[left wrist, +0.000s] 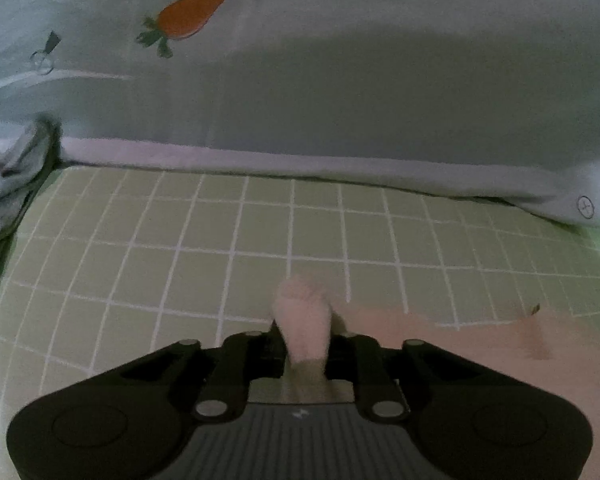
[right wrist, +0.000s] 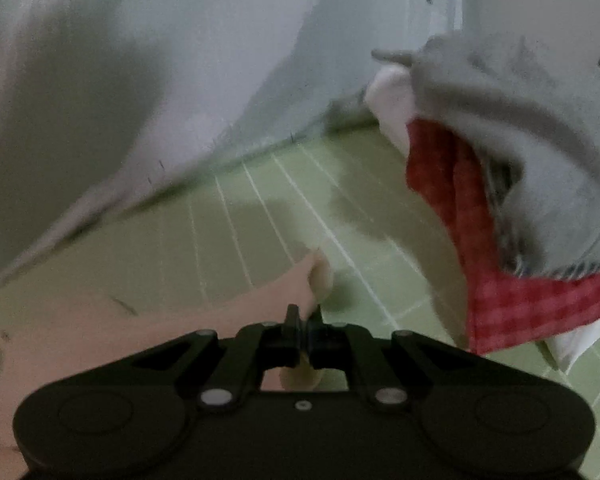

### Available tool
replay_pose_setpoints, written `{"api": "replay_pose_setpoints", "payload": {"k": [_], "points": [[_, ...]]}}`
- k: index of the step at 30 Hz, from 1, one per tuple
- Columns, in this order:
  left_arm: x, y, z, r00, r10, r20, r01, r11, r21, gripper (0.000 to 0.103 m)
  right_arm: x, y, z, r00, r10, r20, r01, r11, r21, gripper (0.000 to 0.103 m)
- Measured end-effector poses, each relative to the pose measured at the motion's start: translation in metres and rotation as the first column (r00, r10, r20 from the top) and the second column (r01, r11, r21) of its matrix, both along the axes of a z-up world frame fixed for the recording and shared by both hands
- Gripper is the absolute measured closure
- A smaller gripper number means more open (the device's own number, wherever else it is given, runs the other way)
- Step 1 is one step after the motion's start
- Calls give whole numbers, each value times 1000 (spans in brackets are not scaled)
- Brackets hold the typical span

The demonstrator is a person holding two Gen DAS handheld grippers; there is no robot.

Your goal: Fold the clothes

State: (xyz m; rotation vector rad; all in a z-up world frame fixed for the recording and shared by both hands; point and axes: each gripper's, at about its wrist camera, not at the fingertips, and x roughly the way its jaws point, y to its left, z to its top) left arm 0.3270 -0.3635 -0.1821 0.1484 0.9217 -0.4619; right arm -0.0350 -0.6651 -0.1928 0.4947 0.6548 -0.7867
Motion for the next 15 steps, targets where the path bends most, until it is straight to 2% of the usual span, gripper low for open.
{"api": "replay_pose_setpoints", "payload": {"k": [2, 4, 5, 7, 9, 10, 12, 15], "points": [[0, 0, 3, 1000, -15, 4, 15, 1000, 12, 67, 2, 0, -4, 1000, -7, -26, 7, 1000, 0, 98], [-2, 8, 11, 999, 18, 40, -18, 1000, -13, 29, 4, -1, -8, 999, -13, -52, 13, 1000, -1, 93], [-4, 16, 16, 997, 49, 63, -46, 998, -47, 20, 4, -2, -9, 997, -19, -70, 18, 1000, -12, 92], [-6, 33, 27, 990, 111, 86, -101, 988, -115, 17, 2, -2, -7, 995, -24, -96, 20, 999, -37, 77], [-11, 47, 34, 986, 149, 79, -136, 979, -149, 16, -1, -4, -4, 995, -25, -101, 21, 999, -45, 71], [-14, 54, 36, 983, 165, 78, -151, 976, -159, 14, -3, -5, -3, 994, -26, -103, 21, 999, -49, 70], [-24, 60, 37, 983, 165, 79, -153, 979, -138, 13, -7, -7, -4, 996, -20, -91, 17, 999, -37, 68], [-40, 56, 28, 991, 104, 83, -98, 992, -74, 13, -7, -10, -7, 997, -12, -81, 10, 1000, -20, 65]]}}
